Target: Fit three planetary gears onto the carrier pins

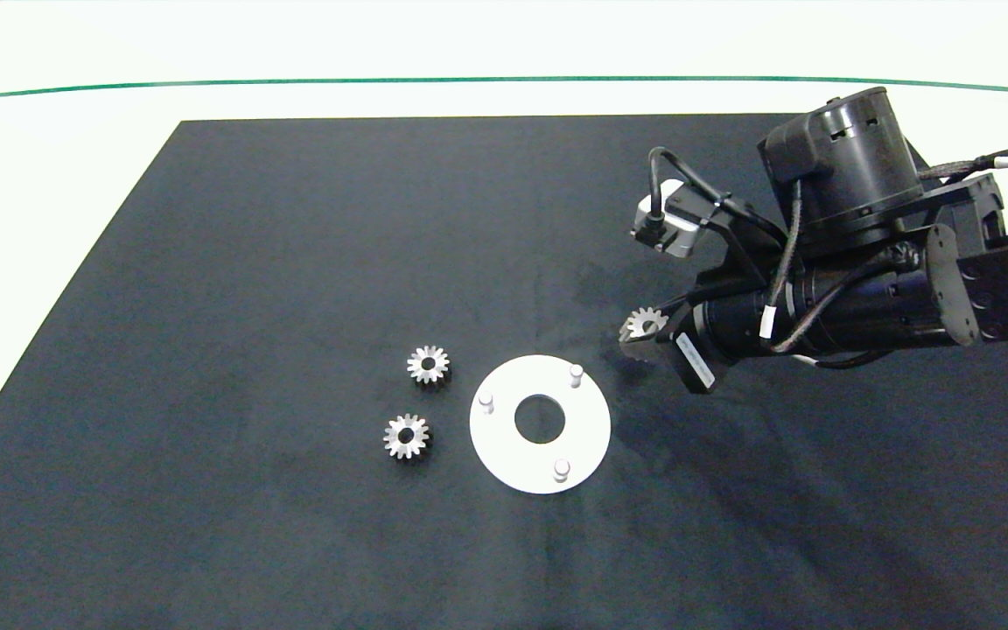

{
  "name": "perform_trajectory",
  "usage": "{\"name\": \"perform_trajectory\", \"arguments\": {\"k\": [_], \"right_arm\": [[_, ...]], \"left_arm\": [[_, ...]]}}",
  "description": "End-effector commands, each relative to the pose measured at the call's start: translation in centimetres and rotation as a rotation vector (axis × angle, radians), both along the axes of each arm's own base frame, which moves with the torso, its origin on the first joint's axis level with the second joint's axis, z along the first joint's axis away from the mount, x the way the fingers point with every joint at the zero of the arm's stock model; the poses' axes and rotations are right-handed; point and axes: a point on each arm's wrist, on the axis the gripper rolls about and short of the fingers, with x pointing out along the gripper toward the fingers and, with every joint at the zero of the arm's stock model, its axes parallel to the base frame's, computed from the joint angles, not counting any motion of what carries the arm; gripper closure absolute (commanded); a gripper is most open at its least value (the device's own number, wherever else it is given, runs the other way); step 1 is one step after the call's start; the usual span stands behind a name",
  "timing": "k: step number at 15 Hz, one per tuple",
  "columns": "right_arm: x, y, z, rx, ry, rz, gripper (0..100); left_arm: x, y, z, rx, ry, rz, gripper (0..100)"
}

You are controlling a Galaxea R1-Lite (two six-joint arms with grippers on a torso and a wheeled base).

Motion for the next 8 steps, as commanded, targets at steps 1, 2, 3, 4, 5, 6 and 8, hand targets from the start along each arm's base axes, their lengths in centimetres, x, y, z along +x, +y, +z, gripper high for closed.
{"name": "perform_trajectory", "arguments": {"k": [1,2,3,4,5,6,8], "right_arm": [[0.1,2.1,-0.6,-0.003,0.014,0.031,84],[0.0,2.5,-0.6,0.005,0.017,0.032,84],[0.3,2.7,-0.8,0.001,0.019,0.028,84],[0.5,3.0,-1.0,-0.003,0.022,0.025,84],[0.6,3.1,-1.2,-0.007,0.027,0.026,84],[0.7,3.3,-1.4,-0.010,0.030,0.028,84],[0.7,3.7,-1.8,-0.015,0.040,0.037,84]], "left_arm": [[-0.1,0.0,0.0,0.001,0.003,0.000,0],[-0.1,0.0,-0.1,0.000,0.005,0.000,0],[-0.1,0.0,-0.1,0.000,0.005,0.000,0],[-0.1,0.0,-0.1,0.000,0.005,0.000,0],[-0.1,0.0,-0.1,0.000,0.005,0.000,0],[-0.1,0.0,-0.1,0.000,0.005,0.000,0],[-0.1,0.0,-0.1,0.000,0.005,0.000,0]]}}
